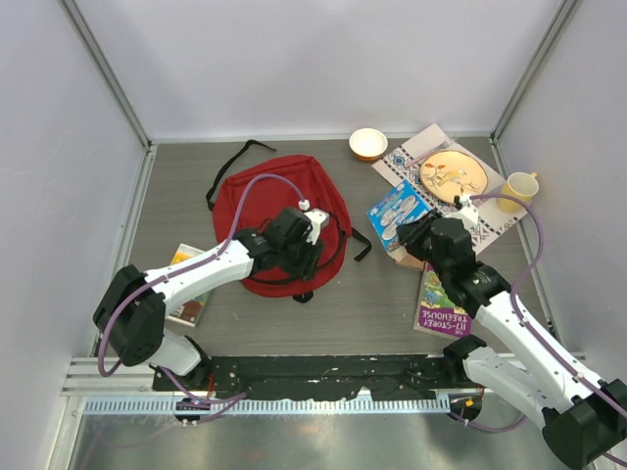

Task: Pack the student bag
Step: Place the book in the student bag.

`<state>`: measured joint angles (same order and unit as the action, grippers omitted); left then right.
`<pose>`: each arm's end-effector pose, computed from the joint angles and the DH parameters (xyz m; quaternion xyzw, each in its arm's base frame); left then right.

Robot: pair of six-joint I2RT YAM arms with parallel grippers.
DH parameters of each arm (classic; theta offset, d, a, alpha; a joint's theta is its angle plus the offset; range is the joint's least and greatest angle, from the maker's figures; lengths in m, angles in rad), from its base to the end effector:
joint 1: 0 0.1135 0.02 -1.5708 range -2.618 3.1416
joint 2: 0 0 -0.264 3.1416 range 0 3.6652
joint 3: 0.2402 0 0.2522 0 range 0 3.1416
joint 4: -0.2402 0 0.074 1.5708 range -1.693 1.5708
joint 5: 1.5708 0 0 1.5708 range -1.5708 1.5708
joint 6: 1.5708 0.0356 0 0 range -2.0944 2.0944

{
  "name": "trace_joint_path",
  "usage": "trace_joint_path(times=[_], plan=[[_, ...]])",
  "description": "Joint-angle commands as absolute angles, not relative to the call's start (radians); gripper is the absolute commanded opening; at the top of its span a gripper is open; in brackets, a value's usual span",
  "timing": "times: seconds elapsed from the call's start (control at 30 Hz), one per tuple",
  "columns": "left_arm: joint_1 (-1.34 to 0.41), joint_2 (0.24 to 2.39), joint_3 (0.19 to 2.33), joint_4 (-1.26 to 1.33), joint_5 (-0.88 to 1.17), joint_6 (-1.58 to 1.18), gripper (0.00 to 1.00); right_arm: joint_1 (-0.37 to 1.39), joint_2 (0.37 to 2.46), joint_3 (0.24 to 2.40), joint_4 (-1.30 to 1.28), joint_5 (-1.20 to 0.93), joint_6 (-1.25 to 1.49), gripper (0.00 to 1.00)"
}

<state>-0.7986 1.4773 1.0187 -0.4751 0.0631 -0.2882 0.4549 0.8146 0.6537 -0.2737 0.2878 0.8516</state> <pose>0.2124 -0.2213 0.2337 0.2492 0.9160 -0.1875 0.2525 0.1736 0.0737 0.2800 0.2400 0.8027 0.2276 0.4963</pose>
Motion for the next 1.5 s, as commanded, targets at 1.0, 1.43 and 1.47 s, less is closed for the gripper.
trace_joint_path(times=[1.0,1.43,1.47], plan=[[-0.799,1.479,1.35,-0.4,-0.027,-0.451,0.0,0.422,0.677,0.802,-0.359,0.325,0.792,0.01],[-0.782,1.364,1.351,-0.376,-0.271,-0.46,0.0,0.422,0.664,0.864,-0.44,-0.049,0.896,0.01],[-0.782,1.359,1.35,-0.373,-0.279,-0.463,0.0,0.422,0.67,0.867,-0.462,-0.057,0.906,0.01]])
